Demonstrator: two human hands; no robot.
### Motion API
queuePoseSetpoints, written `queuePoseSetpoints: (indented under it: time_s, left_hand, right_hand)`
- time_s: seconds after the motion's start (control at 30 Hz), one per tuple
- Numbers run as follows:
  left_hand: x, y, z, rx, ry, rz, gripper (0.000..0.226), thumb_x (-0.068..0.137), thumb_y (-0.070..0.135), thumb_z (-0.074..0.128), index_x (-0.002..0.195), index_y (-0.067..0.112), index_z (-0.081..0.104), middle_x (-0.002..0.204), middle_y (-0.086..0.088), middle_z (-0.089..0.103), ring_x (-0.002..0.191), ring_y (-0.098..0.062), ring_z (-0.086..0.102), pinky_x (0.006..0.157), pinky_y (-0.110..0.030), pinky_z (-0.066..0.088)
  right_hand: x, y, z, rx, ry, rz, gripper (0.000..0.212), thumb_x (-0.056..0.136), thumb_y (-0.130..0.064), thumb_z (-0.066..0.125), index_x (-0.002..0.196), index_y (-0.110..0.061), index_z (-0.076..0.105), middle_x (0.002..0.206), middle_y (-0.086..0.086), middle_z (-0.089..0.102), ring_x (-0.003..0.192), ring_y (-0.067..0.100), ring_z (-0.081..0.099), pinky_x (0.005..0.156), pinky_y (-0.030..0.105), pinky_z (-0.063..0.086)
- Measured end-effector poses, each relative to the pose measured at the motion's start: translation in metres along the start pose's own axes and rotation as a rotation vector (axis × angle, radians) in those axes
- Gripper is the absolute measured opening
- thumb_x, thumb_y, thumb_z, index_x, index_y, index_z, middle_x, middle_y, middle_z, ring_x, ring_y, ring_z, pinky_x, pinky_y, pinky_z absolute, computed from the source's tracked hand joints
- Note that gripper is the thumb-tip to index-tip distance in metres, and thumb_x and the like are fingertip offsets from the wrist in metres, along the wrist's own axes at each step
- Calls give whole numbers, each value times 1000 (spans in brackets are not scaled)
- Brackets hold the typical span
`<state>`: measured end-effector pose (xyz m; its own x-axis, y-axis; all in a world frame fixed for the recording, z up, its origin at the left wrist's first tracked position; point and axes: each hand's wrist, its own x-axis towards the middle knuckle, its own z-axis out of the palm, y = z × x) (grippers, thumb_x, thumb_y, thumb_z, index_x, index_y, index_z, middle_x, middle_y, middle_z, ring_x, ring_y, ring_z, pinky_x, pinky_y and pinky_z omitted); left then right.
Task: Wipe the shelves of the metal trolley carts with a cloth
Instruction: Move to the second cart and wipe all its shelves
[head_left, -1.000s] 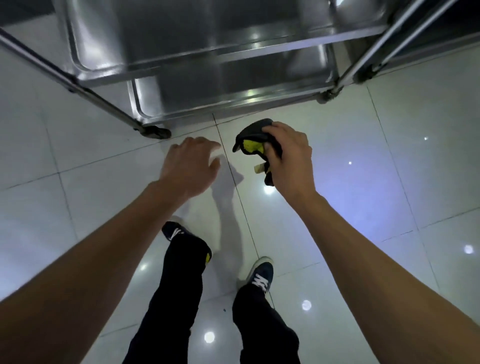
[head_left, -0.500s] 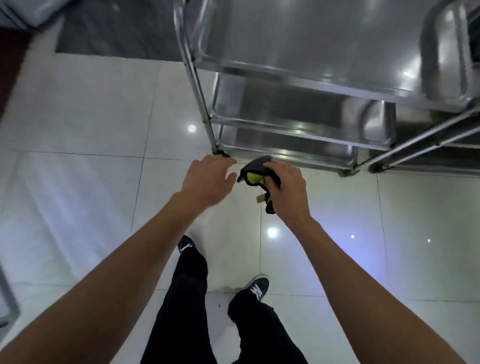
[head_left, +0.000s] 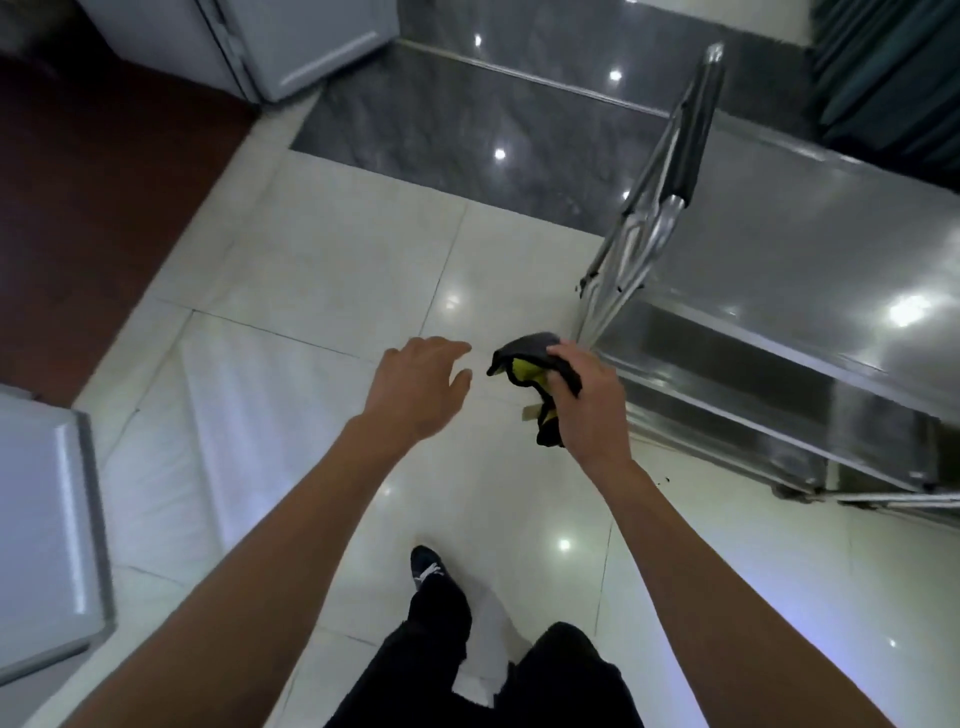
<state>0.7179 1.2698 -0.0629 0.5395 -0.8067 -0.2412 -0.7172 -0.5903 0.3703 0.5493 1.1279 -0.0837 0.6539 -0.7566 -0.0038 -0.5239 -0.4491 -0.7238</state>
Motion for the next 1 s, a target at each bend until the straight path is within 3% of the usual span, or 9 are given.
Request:
queuePoseSetpoints:
  time_s: [0.13, 0.5, 0.67, 0.83, 1.0]
  left_hand:
    - [37, -53, -43, 32, 7, -1, 44, 102, 40, 44, 144, 28, 50, 145, 3, 54, 130, -21, 49, 105, -41, 38]
    - [193, -160, -129, 45, 45, 16, 41, 101, 38, 49, 140, 27, 55, 141, 5, 58, 126, -20, 52, 103, -40, 41]
    - [277, -222, -182, 98, 42, -17, 41, 101, 41, 48, 140, 30, 54, 142, 6, 57, 128, -20, 52, 105, -41, 41]
    - [364, -261, -242, 95, 113, -36, 43, 100, 43, 49, 141, 30, 53, 141, 4, 58, 126, -21, 54, 105, -41, 41]
    - [477, -283, -278, 62, 129, -6, 49, 100, 45, 49, 146, 29, 46, 142, 1, 57, 127, -24, 55, 105, -43, 43]
  right_hand:
    - [57, -51, 27, 6, -9, -14, 30, 96, -13, 59, 126, -16, 65, 132, 2, 62, 123, 25, 53, 110, 45, 39]
    - [243, -123, 115, 41, 100, -39, 31, 94, -10, 62, 124, -16, 67, 131, 0, 64, 122, 23, 54, 108, 43, 42]
    - [360, -172, 166, 44, 42, -96, 33, 93, -9, 59, 124, -17, 67, 130, 0, 64, 118, 23, 54, 106, 37, 42]
    - [451, -217, 179, 32, -27, -137, 30, 94, -10, 59, 122, -17, 67, 127, -2, 65, 116, 24, 55, 101, 45, 44]
    - [550, -225, 184, -1, 32, -87, 31, 95, -4, 59, 122, -15, 69, 129, 1, 65, 119, 24, 54, 105, 41, 42]
